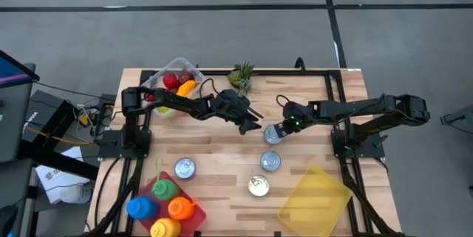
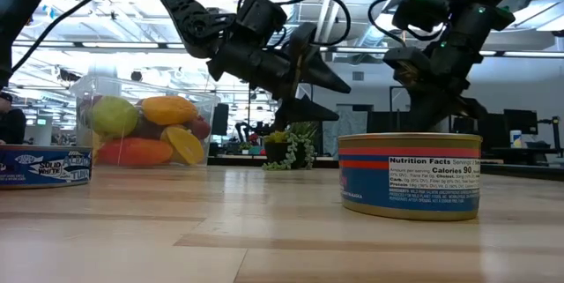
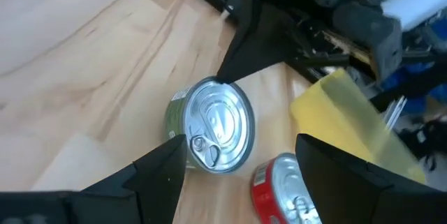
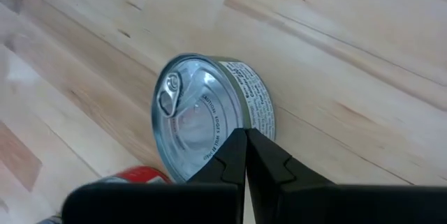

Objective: Pick & Place Food Item
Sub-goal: Put the green tuna can into the yellow bin

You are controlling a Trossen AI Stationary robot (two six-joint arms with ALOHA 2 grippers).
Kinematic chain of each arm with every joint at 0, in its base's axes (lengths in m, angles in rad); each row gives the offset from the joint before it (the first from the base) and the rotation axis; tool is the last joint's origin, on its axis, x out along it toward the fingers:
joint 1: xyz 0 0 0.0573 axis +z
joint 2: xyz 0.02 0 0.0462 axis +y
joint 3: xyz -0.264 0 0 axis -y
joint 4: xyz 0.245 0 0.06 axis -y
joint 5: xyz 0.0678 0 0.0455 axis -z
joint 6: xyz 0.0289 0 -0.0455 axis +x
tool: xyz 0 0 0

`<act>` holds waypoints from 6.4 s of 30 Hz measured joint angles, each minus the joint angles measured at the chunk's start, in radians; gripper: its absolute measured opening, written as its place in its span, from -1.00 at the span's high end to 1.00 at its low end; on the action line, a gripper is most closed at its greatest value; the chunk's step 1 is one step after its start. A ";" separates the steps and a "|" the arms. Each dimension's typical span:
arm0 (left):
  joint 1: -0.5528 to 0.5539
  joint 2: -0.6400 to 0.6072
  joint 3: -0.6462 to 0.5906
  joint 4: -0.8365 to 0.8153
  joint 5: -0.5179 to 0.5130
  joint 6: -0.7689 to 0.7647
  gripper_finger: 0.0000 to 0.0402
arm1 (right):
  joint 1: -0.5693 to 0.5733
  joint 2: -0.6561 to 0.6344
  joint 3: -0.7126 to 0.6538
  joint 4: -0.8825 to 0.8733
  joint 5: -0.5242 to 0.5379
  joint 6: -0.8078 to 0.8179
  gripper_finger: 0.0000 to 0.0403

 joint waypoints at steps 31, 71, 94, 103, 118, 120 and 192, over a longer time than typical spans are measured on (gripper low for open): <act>-0.011 0.096 0.001 0.012 0.017 0.171 -0.64 | 0.058 0.001 0.002 0.099 -0.001 -0.081 1.00; -0.003 0.117 0.002 -0.045 0.112 0.165 -0.64 | 0.009 0.223 0.021 0.141 -0.126 0.007 0.93; -0.003 0.161 0.001 -0.009 0.136 0.091 -0.64 | 0.099 0.201 0.094 0.169 0.047 -0.103 1.00; -0.016 0.256 0.037 0.211 0.285 0.066 -0.51 | 0.145 0.199 0.115 0.189 0.104 -0.134 1.00; -0.014 0.154 0.076 -0.046 0.371 0.199 0.38 | 0.161 0.131 0.177 0.140 0.152 -0.190 1.00; -0.018 0.115 0.075 -0.083 0.374 0.218 0.38 | 0.163 0.104 0.228 0.068 0.170 -0.218 1.00; -0.592 -0.122 0.078 0.530 -0.750 0.230 0.38 | 0.757 -0.063 0.466 0.065 0.439 -0.280 0.12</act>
